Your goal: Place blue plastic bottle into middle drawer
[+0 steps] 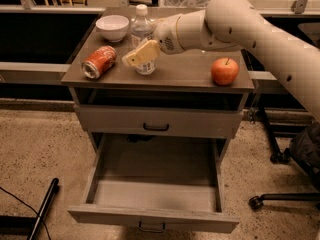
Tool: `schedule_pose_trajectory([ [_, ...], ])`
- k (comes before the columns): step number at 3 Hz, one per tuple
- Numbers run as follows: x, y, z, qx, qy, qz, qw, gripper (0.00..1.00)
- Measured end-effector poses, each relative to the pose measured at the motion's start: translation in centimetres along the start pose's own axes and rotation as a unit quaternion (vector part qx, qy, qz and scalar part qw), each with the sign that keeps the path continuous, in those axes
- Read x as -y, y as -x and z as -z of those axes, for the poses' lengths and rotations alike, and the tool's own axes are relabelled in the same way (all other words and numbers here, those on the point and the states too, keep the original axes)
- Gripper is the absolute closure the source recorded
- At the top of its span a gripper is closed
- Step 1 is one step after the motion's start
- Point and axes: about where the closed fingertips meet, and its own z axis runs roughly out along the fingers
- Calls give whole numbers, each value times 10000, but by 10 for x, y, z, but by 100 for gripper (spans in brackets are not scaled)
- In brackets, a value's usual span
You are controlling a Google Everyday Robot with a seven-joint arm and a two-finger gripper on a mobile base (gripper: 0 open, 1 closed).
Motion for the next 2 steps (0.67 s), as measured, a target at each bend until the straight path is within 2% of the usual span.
schedule_pose_trajectory([
  [1,9,-7,-5,46,-4,-131,9999,0],
  [2,17,-6,-10,241,115,-282,9992,0],
])
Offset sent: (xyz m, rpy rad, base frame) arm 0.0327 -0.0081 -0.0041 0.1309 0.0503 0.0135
